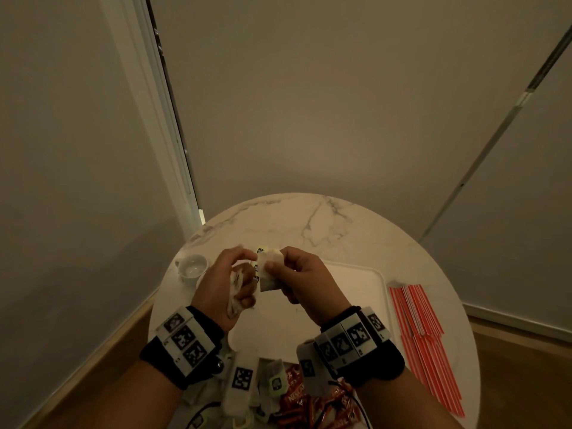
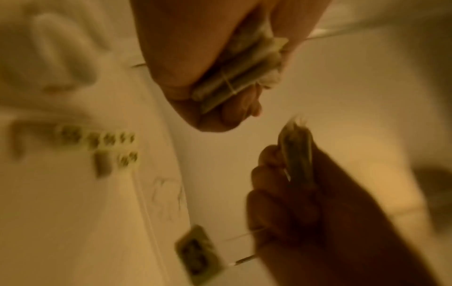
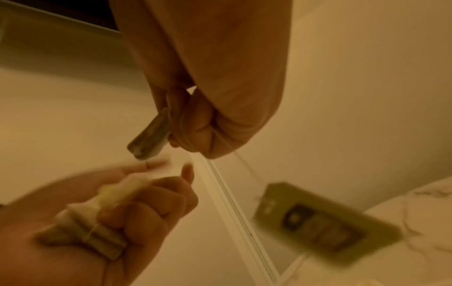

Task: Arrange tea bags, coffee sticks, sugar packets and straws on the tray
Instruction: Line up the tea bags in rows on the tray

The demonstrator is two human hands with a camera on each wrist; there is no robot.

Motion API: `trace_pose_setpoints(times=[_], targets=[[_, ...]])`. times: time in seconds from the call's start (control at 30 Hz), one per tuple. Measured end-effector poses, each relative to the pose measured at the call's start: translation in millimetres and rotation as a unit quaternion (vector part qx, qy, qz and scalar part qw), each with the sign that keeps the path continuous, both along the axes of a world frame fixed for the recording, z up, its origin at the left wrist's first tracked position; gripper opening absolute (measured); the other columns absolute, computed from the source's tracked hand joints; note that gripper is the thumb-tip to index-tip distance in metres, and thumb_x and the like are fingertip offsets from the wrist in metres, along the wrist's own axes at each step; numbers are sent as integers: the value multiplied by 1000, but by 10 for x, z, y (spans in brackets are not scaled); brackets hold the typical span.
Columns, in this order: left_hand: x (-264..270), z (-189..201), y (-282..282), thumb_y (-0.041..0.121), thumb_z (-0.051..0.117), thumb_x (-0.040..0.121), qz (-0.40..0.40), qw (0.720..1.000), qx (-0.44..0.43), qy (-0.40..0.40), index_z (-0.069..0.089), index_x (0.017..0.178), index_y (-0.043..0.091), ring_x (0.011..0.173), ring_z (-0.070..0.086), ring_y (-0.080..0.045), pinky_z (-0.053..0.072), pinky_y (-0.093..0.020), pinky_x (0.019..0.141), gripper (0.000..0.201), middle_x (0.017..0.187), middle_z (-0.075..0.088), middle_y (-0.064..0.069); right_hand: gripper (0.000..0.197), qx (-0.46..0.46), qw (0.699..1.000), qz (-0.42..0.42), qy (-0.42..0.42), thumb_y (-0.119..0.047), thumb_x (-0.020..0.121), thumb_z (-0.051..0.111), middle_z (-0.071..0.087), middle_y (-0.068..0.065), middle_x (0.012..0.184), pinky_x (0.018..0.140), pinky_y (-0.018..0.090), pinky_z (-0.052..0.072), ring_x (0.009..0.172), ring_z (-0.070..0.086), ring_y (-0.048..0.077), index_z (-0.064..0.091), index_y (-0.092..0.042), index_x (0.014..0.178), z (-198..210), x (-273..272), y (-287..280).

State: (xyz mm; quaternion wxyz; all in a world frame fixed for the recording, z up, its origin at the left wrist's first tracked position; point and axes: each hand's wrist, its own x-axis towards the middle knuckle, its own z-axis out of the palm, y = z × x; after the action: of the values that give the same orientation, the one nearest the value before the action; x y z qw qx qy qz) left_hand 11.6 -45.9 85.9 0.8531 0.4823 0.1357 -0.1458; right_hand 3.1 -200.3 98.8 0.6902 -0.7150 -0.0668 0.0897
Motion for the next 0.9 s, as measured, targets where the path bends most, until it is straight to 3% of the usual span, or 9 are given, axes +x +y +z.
trace_pose_setpoints(times=[0.07,0.13,0.23,0.37,0.43,0.53,0.67,0.77,0.9], targets=[[-24,2,-40,35,61,86,-25,992,99,-73,60,84,11,49,35,-23,29,-22,43,24,67,49,-12,19,-28,1000,1,-9,-19,92,62,49,1,60,44,21,32,48,38,9,60,-6,79,36,0,-8],[-62,35,-72,28,62,88,-26,979,158,-125,66,90,8,56,40,-26,32,-24,45,20,74,54,-14,26,-63,998,-3,-23,-24,90,66,51,4,65,46,21,34,47,41,7,58,0,83,53,-1,-8],[-50,111,-61,16,60,90,55,969,196,-140,69,87,8,47,46,-11,35,-22,41,13,61,56,-2,17,-59,998,-28,-23,-19,85,71,56,-1,72,46,22,36,46,46,8,59,-8,89,22,-22,-5],[1,155,-18,15,62,90,112,945,256,-169,71,90,8,43,50,-2,38,-15,41,12,59,58,7,11,-12,999,-34,-1,-13,94,59,60,10,75,45,21,37,45,44,11,62,-3,92,-96,-145,-45],[24,175,0,17,62,90,133,942,260,-168,71,91,9,41,48,-4,38,-20,42,12,53,58,9,15,-50,999,6,-4,-14,96,54,62,3,70,51,20,41,50,47,11,65,-6,90,-182,-230,-52],[28,247,-24,17,61,91,129,964,189,-137,69,91,8,42,54,-26,44,-25,45,13,52,59,-4,18,-97,993,65,2,-14,98,51,62,-4,68,62,21,47,61,54,11,69,-16,93,-331,-310,-28],[-24,266,-89,16,55,93,73,986,102,-113,64,91,1,35,32,-11,30,-20,35,17,60,44,-10,20,-35,991,92,94,-16,97,52,53,-5,64,64,31,50,60,50,14,71,-10,96,-488,-273,-7],[-53,226,-83,17,56,93,41,984,121,-122,63,89,2,37,30,-12,29,-20,36,17,58,38,-10,23,33,980,75,184,-15,98,51,43,-1,64,48,27,40,50,40,14,72,-6,96,-488,-200,-33],[-106,193,-52,17,60,91,-7,962,221,-163,68,80,10,34,35,-12,31,-21,37,15,45,47,0,18,68,973,42,217,-8,97,51,32,-1,52,44,22,23,42,27,12,65,3,93,-414,7,-100]])
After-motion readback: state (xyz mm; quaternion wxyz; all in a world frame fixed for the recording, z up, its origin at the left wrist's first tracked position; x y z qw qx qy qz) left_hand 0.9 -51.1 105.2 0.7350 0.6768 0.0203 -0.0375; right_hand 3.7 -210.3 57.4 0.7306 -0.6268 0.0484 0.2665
